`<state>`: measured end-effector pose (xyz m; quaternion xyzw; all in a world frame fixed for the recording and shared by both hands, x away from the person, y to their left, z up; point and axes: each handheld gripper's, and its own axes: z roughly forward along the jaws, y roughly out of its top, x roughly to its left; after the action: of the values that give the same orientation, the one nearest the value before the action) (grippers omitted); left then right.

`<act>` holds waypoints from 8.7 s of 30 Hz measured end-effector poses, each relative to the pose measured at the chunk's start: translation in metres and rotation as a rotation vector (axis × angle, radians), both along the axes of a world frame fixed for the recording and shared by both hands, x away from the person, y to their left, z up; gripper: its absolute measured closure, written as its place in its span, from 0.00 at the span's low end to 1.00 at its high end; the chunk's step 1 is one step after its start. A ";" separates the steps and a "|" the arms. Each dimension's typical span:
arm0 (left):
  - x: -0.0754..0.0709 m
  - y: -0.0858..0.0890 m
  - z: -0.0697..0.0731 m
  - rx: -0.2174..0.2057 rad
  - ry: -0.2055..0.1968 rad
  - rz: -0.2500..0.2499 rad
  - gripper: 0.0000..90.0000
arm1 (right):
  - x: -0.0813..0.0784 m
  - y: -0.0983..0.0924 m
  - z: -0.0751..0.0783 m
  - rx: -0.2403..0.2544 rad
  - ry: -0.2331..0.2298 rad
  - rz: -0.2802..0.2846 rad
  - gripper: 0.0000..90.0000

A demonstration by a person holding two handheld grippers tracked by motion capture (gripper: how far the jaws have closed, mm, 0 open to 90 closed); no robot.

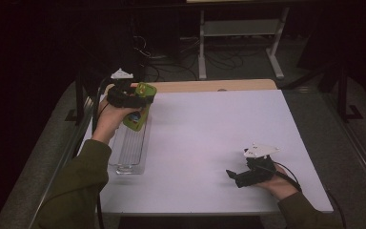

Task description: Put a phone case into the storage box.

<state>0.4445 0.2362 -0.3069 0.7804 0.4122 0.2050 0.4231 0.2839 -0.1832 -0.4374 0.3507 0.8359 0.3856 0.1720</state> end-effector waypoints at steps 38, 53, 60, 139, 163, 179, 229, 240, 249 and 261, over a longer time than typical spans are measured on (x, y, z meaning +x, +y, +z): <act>0.011 0.017 -0.031 -0.006 0.008 0.166 0.18 | -0.001 0.001 0.001 0.033 0.017 -0.020 0.00; -0.009 -0.009 -0.018 -0.018 -0.030 0.083 0.18 | 0.003 0.009 0.010 0.042 0.014 -0.003 0.00; -0.020 -0.038 -0.017 -0.036 -0.036 0.030 0.18 | 0.011 0.023 0.026 0.111 0.024 0.014 0.00; -0.067 -0.134 -0.031 -0.167 -0.048 -0.246 0.03 | 0.064 0.094 0.037 0.396 0.013 -0.026 0.94; -0.069 -0.119 -0.044 -0.269 -0.051 -0.302 0.08 | 0.055 0.107 0.037 0.384 -0.048 0.040 0.94; -0.070 -0.118 -0.044 -0.259 -0.076 -0.281 0.17 | 0.057 0.108 0.034 0.367 -0.015 0.053 0.70; -0.005 0.005 0.004 -0.066 -0.202 0.186 0.17 | 0.015 0.022 0.013 0.084 0.020 0.012 0.02; 0.012 0.010 -0.017 -0.028 -0.155 0.266 0.17 | 0.015 0.016 0.015 0.090 0.009 -0.001 0.02; 0.023 0.009 -0.035 -0.006 -0.096 0.317 0.17 | 0.016 0.015 0.015 0.092 0.015 -0.007 0.02; 0.030 0.009 -0.057 0.026 -0.051 0.341 0.16 | 0.016 0.014 0.016 0.092 0.005 -0.005 0.02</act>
<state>0.4747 0.2456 -0.3636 0.6992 0.5249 0.2988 0.3825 0.2998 -0.1690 -0.4218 0.3614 0.8170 0.4221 0.1545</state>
